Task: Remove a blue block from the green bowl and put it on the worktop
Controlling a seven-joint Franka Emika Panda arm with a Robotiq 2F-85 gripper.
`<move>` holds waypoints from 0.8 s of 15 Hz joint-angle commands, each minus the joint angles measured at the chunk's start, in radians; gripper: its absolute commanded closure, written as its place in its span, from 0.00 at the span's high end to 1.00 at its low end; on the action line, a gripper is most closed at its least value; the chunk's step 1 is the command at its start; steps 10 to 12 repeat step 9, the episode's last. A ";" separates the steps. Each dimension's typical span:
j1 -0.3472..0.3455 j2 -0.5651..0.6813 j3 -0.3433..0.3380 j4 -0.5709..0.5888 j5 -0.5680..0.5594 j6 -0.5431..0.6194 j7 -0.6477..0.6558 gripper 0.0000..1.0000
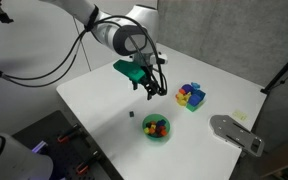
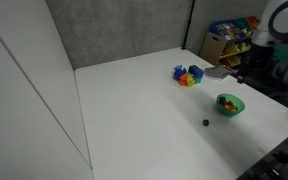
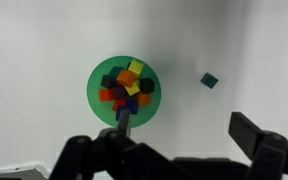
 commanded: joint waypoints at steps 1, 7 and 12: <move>-0.036 -0.136 -0.003 -0.029 0.013 -0.125 -0.139 1.00; -0.049 -0.223 -0.016 -0.025 -0.015 -0.225 -0.193 1.00; -0.043 -0.192 -0.013 -0.003 0.000 -0.215 -0.168 1.00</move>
